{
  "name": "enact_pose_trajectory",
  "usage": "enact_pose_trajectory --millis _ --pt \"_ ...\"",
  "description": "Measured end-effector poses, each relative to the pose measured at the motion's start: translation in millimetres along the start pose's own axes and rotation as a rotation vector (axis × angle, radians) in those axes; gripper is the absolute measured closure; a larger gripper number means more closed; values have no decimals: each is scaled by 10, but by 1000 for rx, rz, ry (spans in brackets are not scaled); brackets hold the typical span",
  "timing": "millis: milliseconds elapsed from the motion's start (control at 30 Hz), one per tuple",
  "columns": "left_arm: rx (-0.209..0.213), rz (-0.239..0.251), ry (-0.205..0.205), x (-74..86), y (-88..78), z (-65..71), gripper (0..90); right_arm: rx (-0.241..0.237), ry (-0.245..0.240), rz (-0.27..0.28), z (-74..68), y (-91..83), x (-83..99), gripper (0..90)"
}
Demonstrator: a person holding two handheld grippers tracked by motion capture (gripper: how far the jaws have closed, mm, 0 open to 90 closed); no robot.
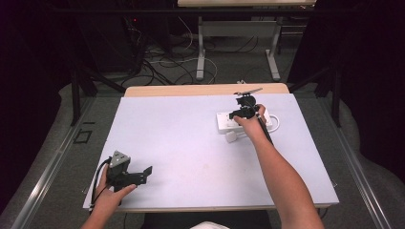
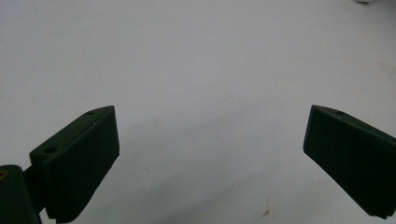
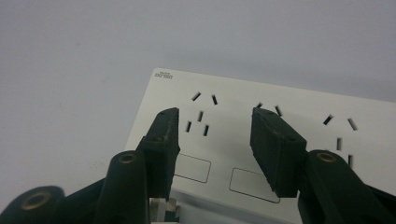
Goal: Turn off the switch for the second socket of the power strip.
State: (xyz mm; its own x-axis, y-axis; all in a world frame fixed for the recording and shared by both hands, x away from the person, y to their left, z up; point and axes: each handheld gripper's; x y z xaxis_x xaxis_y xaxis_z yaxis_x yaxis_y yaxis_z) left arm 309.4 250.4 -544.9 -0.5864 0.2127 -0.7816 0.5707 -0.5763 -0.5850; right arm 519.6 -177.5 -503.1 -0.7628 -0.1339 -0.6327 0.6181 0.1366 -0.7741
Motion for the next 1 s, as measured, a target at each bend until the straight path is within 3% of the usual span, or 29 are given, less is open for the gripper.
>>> enact_pose_trajectory --millis 167,367,600,800,1000 --pt "-1 1 -2 0 3 -1 36 15 -42 19 14 -8 -10 463" --pt "0 0 -3 0 4 -1 36 -6 -57 38 21 -21 -14 426" --pt "-1 2 -3 -1 3 -1 36 -6 -111 77 -11 -47 -19 370" --pt "-5 7 -3 1 7 -1 36 -20 -164 113 -52 -68 -19 253" --pt "-5 7 0 1 4 0 36 -9 -152 160 -76 -56 -9 152"
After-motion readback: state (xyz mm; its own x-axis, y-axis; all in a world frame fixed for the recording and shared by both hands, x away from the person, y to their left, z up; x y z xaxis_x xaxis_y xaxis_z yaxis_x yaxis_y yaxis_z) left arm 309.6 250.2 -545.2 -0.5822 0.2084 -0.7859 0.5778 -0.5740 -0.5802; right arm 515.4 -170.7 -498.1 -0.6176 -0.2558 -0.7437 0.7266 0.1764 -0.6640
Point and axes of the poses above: each handheld gripper's, and its own axes: y roughly forward along the jaws, x roughly out of its underside, z roughly to its right, and after that the axes turned 11 degrees about x, right-handed
